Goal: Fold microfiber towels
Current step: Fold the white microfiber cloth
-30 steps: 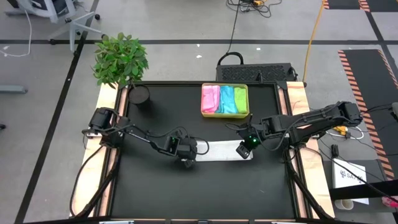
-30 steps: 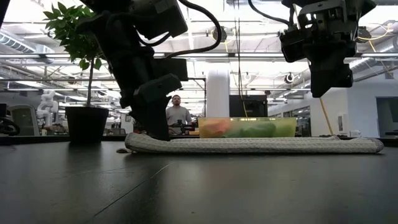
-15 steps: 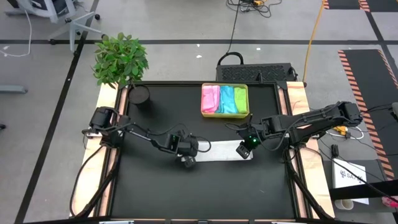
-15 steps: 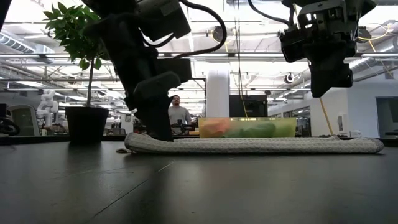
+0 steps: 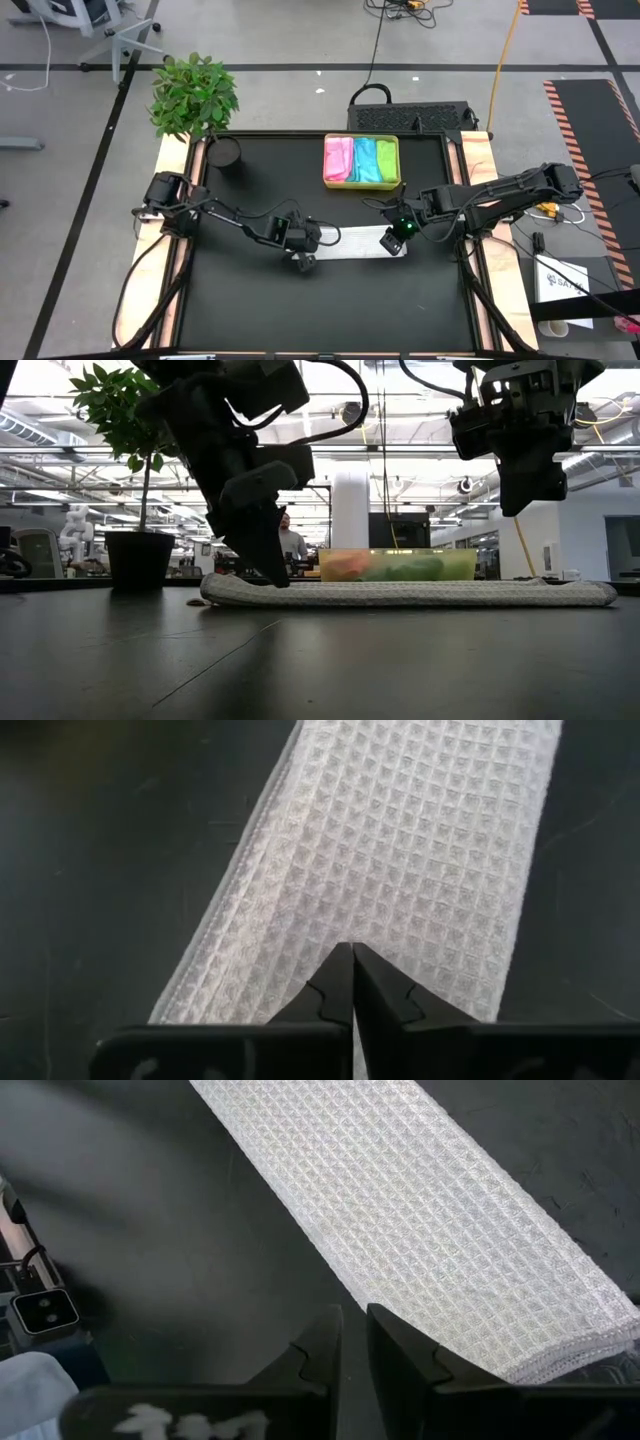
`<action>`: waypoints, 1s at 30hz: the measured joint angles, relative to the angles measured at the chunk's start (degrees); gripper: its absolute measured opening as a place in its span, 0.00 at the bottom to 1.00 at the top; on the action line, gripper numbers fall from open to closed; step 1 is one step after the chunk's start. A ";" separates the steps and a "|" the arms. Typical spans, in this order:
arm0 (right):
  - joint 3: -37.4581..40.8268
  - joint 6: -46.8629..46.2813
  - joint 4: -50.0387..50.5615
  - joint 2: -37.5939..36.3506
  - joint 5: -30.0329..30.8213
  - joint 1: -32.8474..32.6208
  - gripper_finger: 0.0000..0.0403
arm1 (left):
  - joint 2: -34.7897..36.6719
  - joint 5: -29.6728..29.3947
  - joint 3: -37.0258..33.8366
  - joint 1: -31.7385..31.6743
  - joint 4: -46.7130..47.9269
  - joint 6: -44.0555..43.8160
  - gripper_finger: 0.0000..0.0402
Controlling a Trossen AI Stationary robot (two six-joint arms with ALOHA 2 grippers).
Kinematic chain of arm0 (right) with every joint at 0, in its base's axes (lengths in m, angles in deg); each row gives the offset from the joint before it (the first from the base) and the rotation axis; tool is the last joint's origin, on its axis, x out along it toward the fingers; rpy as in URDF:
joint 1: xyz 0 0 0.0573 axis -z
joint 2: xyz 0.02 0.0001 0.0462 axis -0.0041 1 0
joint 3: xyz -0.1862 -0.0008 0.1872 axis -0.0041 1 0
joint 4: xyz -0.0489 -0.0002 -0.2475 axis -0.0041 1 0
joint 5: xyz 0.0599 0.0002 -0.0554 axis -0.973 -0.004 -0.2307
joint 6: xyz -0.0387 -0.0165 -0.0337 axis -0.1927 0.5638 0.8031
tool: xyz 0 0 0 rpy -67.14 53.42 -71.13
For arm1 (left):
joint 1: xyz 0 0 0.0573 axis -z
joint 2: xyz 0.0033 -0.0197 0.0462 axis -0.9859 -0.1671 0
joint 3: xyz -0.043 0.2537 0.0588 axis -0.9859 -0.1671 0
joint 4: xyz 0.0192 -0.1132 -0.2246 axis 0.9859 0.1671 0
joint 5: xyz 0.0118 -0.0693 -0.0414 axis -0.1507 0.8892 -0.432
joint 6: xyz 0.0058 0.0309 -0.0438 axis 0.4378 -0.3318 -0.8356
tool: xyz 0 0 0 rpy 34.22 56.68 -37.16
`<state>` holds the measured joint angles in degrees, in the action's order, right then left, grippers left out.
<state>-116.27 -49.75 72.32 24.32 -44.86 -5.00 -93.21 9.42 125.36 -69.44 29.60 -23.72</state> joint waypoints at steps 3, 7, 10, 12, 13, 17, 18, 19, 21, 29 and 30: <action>0.00 -0.24 0.00 0.00 -0.02 0.00 0.10 | 0.00 0.22 0.00 0.00 -0.07 0.13 0.02; 0.00 -0.32 0.00 0.00 -0.02 0.00 0.10 | 0.00 0.77 0.00 0.00 -1.16 0.52 0.10; 0.00 -0.37 0.00 0.00 -0.02 0.01 0.10 | 0.00 1.06 0.00 0.01 -1.47 -1.27 0.16; 0.00 -0.37 0.00 0.00 -0.02 0.00 0.10 | 0.00 1.24 0.00 0.02 -1.43 -3.05 0.19; 0.00 -0.34 0.00 0.00 -0.02 0.00 0.10 | 0.00 1.24 0.00 0.00 -1.51 -3.99 0.20; 0.00 -0.28 0.00 0.00 -0.02 0.02 0.10 | 0.00 1.24 0.00 0.00 -2.67 -7.42 0.20; 0.00 -0.28 0.00 0.00 -0.02 0.00 0.10 | 0.00 1.24 0.00 0.00 -3.20 -7.43 0.20; 0.00 -0.28 0.00 0.00 -0.02 0.00 0.10 | 0.00 1.24 0.00 0.00 -3.87 -7.31 0.20; 0.00 -0.28 0.00 0.00 -0.01 0.00 0.10 | 0.00 0.97 0.02 0.00 -4.66 -6.48 0.21; 0.00 -0.39 0.00 0.00 2.81 0.00 0.10 | 0.00 -1.20 0.02 -1.12 -3.90 -3.00 0.20; 0.00 -0.39 0.00 0.00 3.06 0.00 0.10 | 0.00 -1.28 0.02 -1.45 -3.89 -2.68 0.20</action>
<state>-116.27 -50.14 72.32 24.32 -41.80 -5.00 -93.21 8.14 125.39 -70.89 25.70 -26.40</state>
